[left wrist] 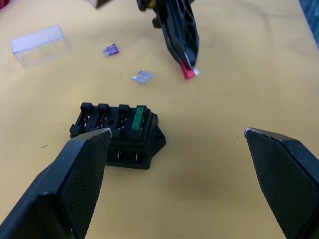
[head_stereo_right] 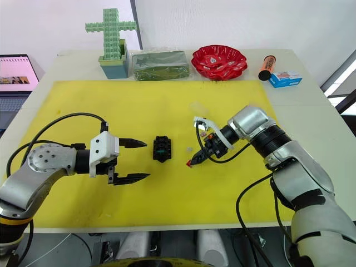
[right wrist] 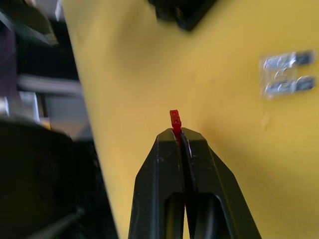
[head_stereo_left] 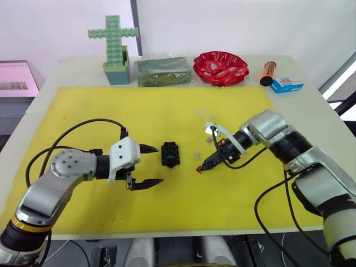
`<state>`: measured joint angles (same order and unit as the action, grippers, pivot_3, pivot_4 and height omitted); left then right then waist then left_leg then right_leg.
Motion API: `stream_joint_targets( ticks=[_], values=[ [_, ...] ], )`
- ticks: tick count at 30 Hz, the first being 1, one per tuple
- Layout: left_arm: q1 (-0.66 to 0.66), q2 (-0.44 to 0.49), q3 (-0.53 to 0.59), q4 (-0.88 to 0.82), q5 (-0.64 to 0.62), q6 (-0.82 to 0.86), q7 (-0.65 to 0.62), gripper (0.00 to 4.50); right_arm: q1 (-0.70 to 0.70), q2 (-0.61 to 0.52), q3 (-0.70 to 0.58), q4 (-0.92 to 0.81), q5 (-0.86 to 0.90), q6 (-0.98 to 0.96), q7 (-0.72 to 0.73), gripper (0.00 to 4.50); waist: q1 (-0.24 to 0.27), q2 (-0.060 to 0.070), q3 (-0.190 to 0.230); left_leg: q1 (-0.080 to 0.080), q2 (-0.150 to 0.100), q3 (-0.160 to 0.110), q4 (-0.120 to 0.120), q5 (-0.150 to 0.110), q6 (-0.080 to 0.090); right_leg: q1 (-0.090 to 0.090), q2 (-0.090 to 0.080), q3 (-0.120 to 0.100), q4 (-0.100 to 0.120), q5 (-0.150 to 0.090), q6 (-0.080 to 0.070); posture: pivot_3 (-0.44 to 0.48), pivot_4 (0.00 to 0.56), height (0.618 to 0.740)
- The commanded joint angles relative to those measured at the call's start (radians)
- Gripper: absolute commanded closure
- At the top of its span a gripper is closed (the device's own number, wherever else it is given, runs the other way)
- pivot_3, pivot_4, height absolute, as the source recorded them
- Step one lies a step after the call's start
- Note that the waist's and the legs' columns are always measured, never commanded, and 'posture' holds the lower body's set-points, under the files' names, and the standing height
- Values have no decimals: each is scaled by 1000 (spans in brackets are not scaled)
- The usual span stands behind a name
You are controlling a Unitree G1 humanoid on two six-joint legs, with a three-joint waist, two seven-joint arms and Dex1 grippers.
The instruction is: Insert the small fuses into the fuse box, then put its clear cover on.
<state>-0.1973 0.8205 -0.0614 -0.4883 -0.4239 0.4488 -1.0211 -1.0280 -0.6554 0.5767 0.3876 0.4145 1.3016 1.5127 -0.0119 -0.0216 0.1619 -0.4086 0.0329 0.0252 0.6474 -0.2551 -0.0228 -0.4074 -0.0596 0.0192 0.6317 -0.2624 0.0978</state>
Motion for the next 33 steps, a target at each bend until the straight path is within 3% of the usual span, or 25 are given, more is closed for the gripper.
stream_joint_targets(
  ticks=[1, 4, 8, 19, 25, 33],
  values=[
    [8, 0, 22, -36, -6, -15, 7, 0, 47, 3, -185, -92, 72, 183, -130, 4489, 1, 0, 0, 0, 0, 0, 0, 0, 0, 0, 0, 0, 0, 0, 0, 0, 150, 740],
    [-3, -8, 22, -29, -6, -17, 14, 0, 126, 14, -339, -188, 150, 301, -256, 4489, 3, 0, 0, 0, 0, 0, 0, 0, 0, 0, -1, 0, 0, 0, 0, 0, 150, 740],
    [-12, -15, 18, -23, -6, -19, 16, 0, 248, 13, -452, -293, 349, 313, -455, 4489, 1, 0, 0, 0, 0, 0, 0, 0, 0, 1, -1, 0, 0, 0, 0, 0, 150, 740],
    [-34, -34, -3, -8, 1, -26, 14, 0, 532, 275, -810, -463, 784, 313, -1258, 4489, 0, -1, -1, 0, 0, 0, 0, 0, 0, 1, 0, 0, 0, 0, 0, 0, 150, 740],
    [-33, -39, -3, -12, 2, -22, 14, 0, 582, 324, -868, -468, 943, 313, -1522, 4489, -1, -1, -1, 0, 0, 0, 0, 0, 0, 1, 1, 1, 0, 0, 0, 0, 150, 740],
    [-30, -37, -2, -14, 3, -21, 16, 0, 613, 281, -857, -447, 1116, 291, -1691, 4489, -1, -1, -1, 0, 0, 0, 0, 0, 0, 1, 0, 1, -1, 0, 0, 0, 150, 740]
  ],
)
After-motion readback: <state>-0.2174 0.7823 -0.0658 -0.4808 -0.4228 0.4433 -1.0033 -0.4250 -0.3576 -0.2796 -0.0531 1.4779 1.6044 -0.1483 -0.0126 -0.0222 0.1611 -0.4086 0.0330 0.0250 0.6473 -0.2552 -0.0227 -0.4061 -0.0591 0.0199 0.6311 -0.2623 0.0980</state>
